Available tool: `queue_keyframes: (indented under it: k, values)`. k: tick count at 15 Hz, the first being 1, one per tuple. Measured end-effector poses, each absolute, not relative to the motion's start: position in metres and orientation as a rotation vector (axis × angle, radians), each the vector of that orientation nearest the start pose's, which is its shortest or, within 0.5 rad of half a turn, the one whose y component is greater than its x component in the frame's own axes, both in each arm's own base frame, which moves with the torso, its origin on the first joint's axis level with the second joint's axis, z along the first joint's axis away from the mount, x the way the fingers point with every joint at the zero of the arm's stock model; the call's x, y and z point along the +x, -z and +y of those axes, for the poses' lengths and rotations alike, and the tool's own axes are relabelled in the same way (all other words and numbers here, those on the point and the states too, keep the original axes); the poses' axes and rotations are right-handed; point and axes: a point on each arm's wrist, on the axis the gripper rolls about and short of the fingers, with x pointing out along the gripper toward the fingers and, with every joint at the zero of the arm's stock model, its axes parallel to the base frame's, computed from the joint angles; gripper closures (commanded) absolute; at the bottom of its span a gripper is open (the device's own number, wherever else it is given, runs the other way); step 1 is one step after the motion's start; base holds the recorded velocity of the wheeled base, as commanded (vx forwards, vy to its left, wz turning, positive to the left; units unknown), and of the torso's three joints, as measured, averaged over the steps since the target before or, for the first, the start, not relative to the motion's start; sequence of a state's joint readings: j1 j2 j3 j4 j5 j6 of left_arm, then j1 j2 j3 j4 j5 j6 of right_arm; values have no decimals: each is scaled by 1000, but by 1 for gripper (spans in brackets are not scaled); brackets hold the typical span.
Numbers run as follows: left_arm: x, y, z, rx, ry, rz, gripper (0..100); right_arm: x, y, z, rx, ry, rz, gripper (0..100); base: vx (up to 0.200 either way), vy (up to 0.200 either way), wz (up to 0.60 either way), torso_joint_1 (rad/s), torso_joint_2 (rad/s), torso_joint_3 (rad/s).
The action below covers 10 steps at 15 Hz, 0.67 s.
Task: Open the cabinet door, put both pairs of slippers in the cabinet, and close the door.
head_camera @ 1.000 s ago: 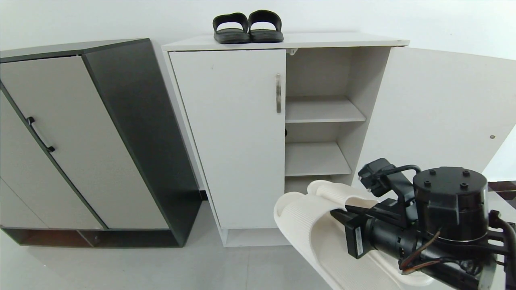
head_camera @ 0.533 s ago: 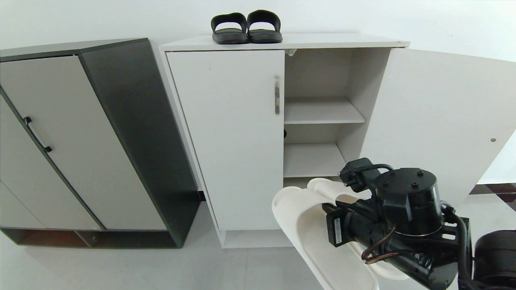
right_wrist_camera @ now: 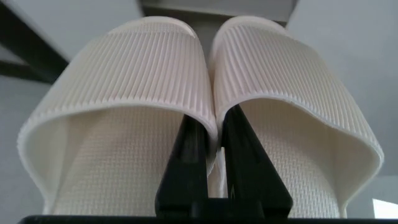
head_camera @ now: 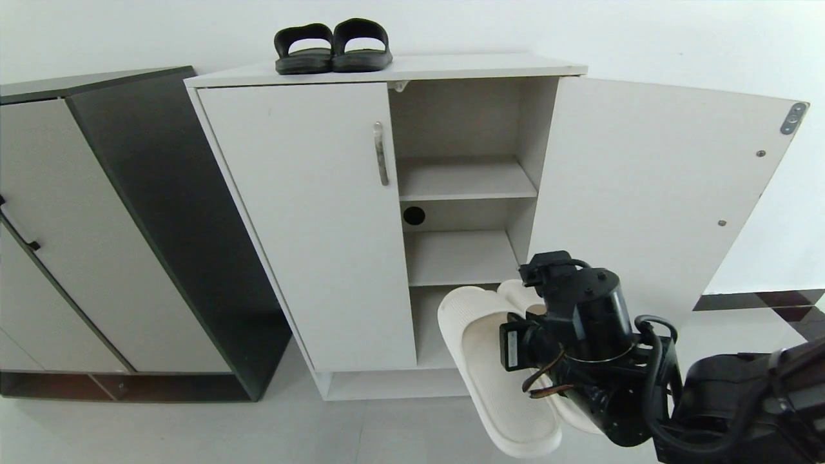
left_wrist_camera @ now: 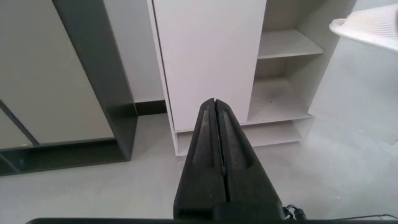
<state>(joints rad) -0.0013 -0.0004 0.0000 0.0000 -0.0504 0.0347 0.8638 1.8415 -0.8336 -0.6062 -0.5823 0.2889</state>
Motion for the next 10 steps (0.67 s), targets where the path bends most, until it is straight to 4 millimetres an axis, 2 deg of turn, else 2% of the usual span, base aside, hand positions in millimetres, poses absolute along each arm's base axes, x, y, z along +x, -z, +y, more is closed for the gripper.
queue_keyframes:
  k: [3,10]
  values:
    - [-23,-75,-1,35,51,0,100,234,-131,254,18,-146,333,100,0,0,0,0,0,0]
    - [-23,-75,-1,35,53,1,100,243,-116,290,30,-181,335,100,0,0,0,0,0,0]
